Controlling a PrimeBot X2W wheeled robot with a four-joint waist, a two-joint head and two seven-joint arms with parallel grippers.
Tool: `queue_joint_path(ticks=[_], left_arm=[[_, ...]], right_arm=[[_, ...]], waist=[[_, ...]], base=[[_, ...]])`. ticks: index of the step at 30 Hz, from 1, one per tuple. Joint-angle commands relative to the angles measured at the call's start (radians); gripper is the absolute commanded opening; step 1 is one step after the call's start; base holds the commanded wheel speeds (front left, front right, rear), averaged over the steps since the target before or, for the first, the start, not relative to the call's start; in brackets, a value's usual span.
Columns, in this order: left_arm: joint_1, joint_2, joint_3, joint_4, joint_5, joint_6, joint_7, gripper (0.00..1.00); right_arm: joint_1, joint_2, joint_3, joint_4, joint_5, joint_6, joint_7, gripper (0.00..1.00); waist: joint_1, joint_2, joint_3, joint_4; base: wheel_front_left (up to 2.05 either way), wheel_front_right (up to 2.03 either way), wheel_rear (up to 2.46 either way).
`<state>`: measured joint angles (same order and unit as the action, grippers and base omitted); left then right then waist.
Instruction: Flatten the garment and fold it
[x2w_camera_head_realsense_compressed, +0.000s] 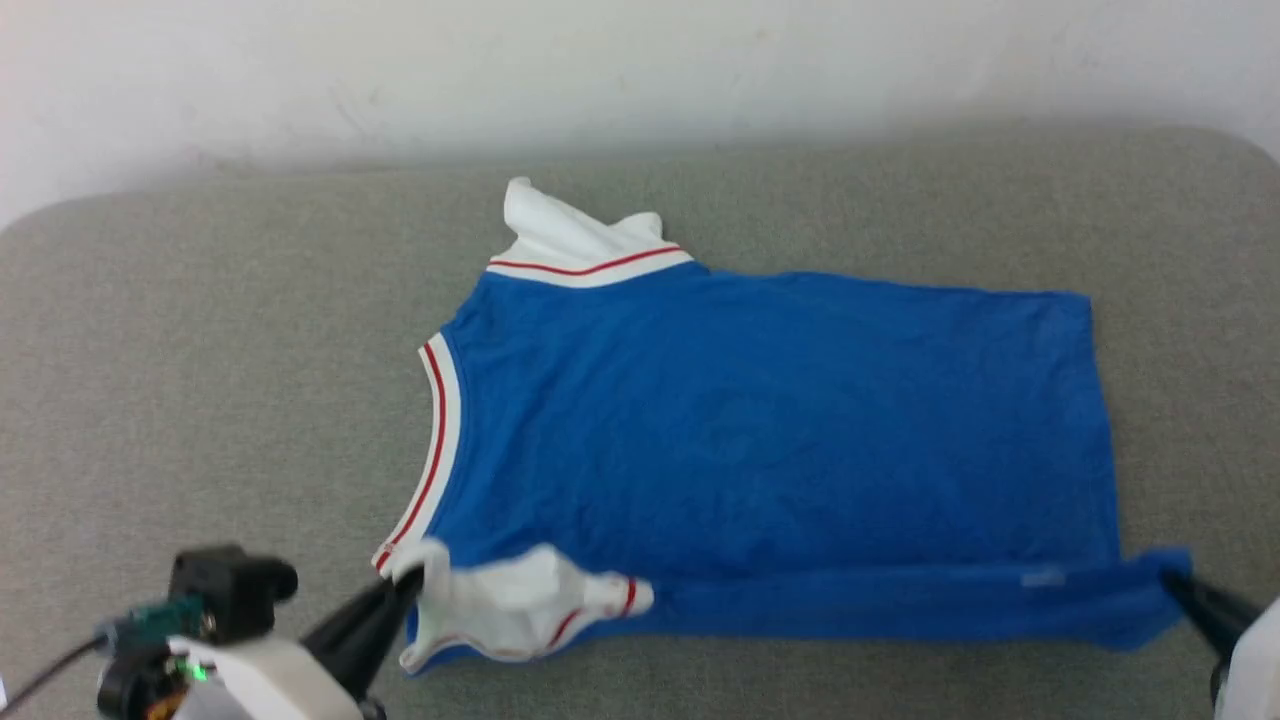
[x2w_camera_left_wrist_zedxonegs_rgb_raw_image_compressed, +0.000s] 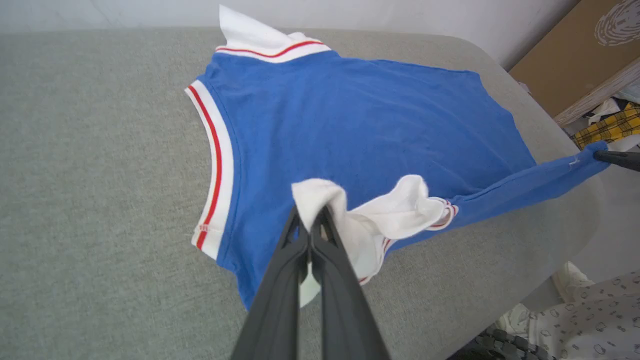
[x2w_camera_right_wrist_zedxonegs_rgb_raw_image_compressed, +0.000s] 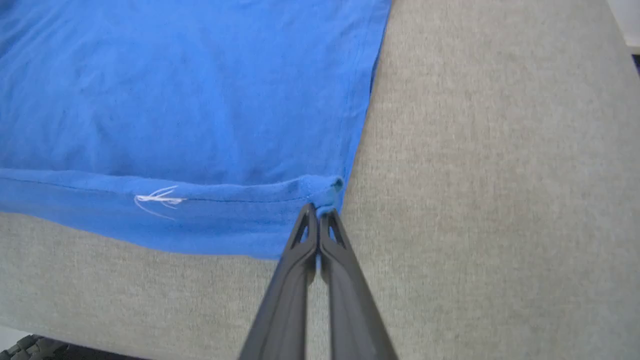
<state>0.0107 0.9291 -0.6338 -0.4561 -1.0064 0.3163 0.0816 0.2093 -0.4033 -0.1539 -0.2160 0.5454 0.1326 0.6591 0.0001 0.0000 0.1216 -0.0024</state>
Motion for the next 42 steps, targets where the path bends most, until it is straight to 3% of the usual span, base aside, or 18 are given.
queue_joint_path(ticks=[1, 6, 12, 25, 26, 27, 28, 29, 30, 31, 33, 34, 35, 36, 37, 42], left_arm=[[-0.041, -0.003, 0.009, 0.005, 0.019, -0.012, -0.004, 0.0], [-0.194, -0.025, 0.021, 0.052, 0.08, -0.053, 0.014, 0.0], [-0.33, -0.099, 0.019, 0.172, 0.122, -0.101, -0.01, 0.0], [-0.412, -0.22, -0.045, 0.468, 0.182, -0.168, -0.082, 0.0], [-0.415, -0.223, -0.048, 0.481, 0.184, -0.169, -0.081, 0.0], [-0.417, -0.226, -0.051, 0.494, 0.185, -0.169, -0.08, 0.0], [-0.419, -0.23, -0.053, 0.504, 0.186, -0.17, -0.079, 0.22], [-0.421, -0.234, -0.054, 0.513, 0.184, -0.171, -0.08, 0.29], [-0.422, -0.239, -0.055, 0.522, 0.181, -0.173, -0.081, 0.3], [-0.423, -0.244, -0.056, 0.528, 0.178, -0.176, -0.083, 0.33], [-0.422, -0.256, -0.051, 0.537, 0.169, -0.178, -0.094, 0.37], [-0.421, -0.261, -0.049, 0.54, 0.166, -0.177, -0.1, 0.44], [-0.42, -0.264, -0.045, 0.54, 0.163, -0.176, -0.109, 0.58], [-0.416, -0.269, -0.037, 0.539, 0.157, -0.173, -0.12, 0.92], [-0.412, -0.271, -0.029, 0.535, 0.15, -0.172, -0.132, 1.0], [-0.358, -0.263, 0.02, 0.495, 0.132, -0.141, -0.212, 1.0]], right_arm=[[-0.035, -0.008, 0.002, -0.005, -0.007, -0.002, -0.015, 0.0], [-0.165, -0.039, 0.026, 0.017, -0.023, -0.002, -0.047, 0.0], [-0.295, -0.069, 0.085, 0.1, -0.039, -0.002, -0.07, 0.0], [-0.39, -0.063, 0.187, 0.28, -0.023, -0.002, -0.157, 0.0], [-0.392, -0.063, 0.189, 0.287, -0.021, -0.002, -0.161, 0.02], [-0.394, -0.064, 0.191, 0.293, -0.02, -0.002, -0.164, 0.18], [-0.395, -0.064, 0.192, 0.299, -0.019, -0.002, -0.167, 0.34], [-0.397, -0.063, 0.193, 0.304, -0.019, -0.002, -0.17, 0.47], [-0.4, -0.062, 0.192, 0.307, -0.02, -0.002, -0.178, 0.93], [-0.401, -0.06, 0.192, 0.311, -0.021, -0.002, -0.185, 1.0], [-0.404, -0.056, 0.188, 0.318, -0.021, -0.002, -0.198, 1.0], [-0.404, -0.055, 0.186, 0.319, -0.021, -0.002, -0.203, 1.0], [-0.403, -0.055, 0.184, 0.317, -0.021, -0.002, -0.207, 1.0], [-0.402, -0.055, 0.18, 0.314, -0.021, -0.002, -0.21, 1.0], [-0.399, -0.054, 0.175, 0.309, -0.021, -0.002, -0.214, 1.0], [-0.361, -0.039, 0.124, 0.258, -0.026, -0.002, -0.234, 1.0]], waist=[[-0.0001, 0.0, 0.042, -0.009], [-0.0001, 0.0, 0.131, -0.022], [-0.0001, 0.0, 0.213, -0.039], [-0.0001, 0.0, 0.273, -0.037], [-0.0001, 0.0, 0.274, -0.036], [-0.0001, 0.0, 0.274, -0.035], [-0.0001, 0.0, 0.273, -0.034], [-0.0001, 0.0, 0.272, -0.034], [-0.0001, 0.0, 0.27, -0.033], [-0.0001, 0.0, 0.266, -0.032], [-0.0001, 0.0, 0.256, -0.03], [-0.0001, 0.0, 0.249, -0.029], [-0.0001, 0.0, 0.241, -0.028], [-0.0001, 0.0, 0.232, -0.027], [-0.0001, 0.0, 0.222, -0.026], [-0.0001, 0.0, 0.157, -0.025]], base=[[0.0, 0.0, 0.0], [0.0, 0.0, 0.0], [0.0, 0.0, 0.0], [0.0, 0.0, 0.0], [0.0, 0.0, 0.0], [0.0, 0.0, 0.0], [0.0, 0.0, 0.0], [0.0, 0.0, 0.0], [0.0, 0.0, 0.0], [0.0, 0.0, 0.0], [0.0, 0.0, 0.0], [0.0, 0.0, 0.0], [0.0, 0.0, 0.0], [0.0, 0.0, 0.0], [0.0, 0.0, 0.0], [0.0, 0.0, 0.0]])
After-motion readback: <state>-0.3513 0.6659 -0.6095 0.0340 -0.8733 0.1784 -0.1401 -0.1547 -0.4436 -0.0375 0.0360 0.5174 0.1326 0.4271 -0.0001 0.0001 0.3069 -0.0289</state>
